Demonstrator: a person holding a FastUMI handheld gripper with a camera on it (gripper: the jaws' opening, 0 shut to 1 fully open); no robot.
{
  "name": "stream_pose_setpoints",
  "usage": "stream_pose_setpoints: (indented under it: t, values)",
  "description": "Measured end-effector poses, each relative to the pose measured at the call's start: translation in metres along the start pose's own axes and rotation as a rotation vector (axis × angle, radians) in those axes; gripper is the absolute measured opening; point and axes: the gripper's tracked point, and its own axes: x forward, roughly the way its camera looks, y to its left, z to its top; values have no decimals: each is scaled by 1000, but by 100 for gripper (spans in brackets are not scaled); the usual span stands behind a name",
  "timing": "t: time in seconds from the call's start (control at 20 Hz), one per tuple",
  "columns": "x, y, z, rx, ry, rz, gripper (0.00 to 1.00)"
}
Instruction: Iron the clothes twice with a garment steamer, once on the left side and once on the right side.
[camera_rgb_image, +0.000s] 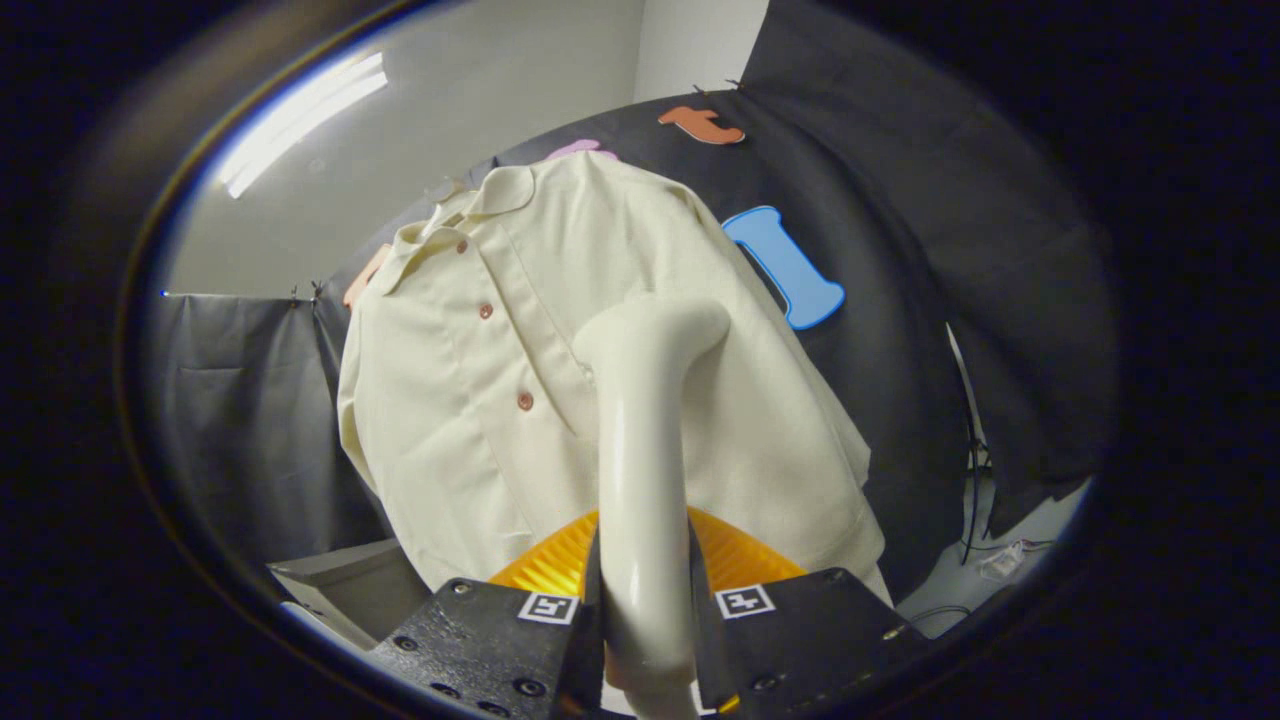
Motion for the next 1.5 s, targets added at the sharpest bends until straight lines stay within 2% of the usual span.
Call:
stream_pose_setpoints:
  t: [0.3, 0.9, 1.35, 1.5]
  values:
    - [-16, -19, -41, 28, 61, -32, 36]
    - [-46, -40, -97, 66, 150, -127, 36]
    - [-86, -32, -127, 169, 216, -192, 36]
    - [-109, -13, -135, 185, 239, -182, 36]
